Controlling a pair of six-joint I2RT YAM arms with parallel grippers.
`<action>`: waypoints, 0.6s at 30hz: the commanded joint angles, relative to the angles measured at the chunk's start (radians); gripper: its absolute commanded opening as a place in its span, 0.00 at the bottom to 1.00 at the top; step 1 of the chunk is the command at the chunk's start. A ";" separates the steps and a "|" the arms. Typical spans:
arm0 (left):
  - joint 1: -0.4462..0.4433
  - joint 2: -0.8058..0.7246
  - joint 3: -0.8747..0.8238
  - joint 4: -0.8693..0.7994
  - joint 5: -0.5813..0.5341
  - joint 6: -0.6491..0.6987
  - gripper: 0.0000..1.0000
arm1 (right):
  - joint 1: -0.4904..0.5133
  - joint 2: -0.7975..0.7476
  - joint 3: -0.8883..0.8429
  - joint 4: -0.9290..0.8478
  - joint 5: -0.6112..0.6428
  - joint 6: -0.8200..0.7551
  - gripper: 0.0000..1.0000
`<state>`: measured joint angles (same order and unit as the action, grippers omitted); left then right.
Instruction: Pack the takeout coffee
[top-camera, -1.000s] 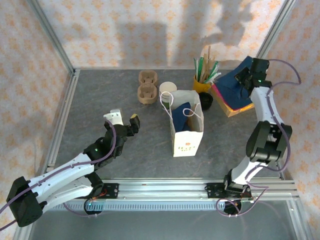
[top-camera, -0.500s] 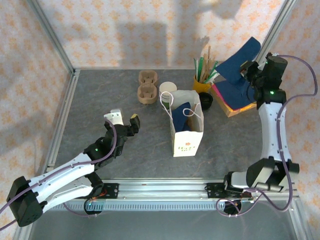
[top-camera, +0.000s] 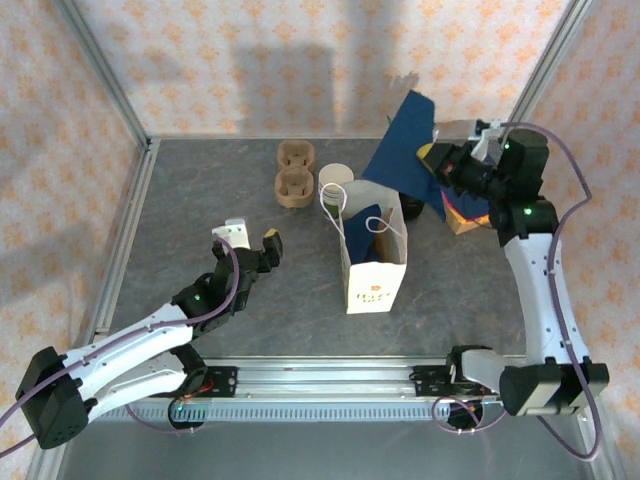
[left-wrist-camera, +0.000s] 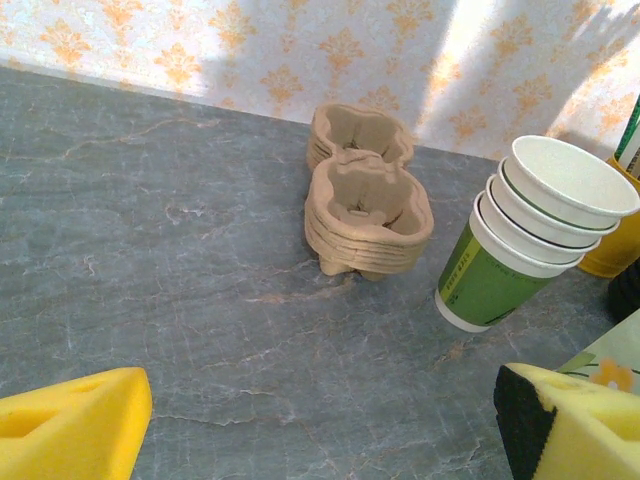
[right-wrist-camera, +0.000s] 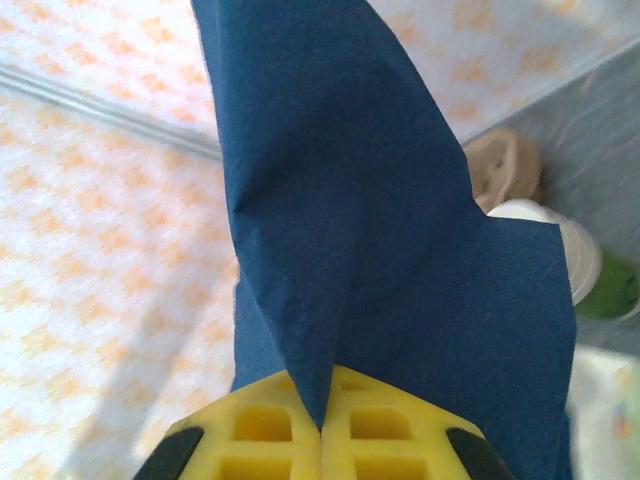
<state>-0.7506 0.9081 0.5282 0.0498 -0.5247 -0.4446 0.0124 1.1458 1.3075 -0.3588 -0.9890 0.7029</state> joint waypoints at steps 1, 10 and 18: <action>0.007 0.000 0.008 0.021 0.002 -0.003 0.90 | 0.062 -0.074 -0.047 0.047 -0.031 0.092 0.00; 0.007 -0.008 0.009 0.018 0.005 -0.004 0.90 | 0.227 -0.098 -0.109 0.014 0.073 0.117 0.00; 0.007 -0.011 0.009 0.015 0.008 -0.006 0.90 | 0.348 -0.078 -0.073 -0.104 0.285 0.063 0.00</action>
<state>-0.7506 0.9077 0.5282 0.0498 -0.5236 -0.4450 0.3218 1.0607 1.2007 -0.4049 -0.8227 0.7963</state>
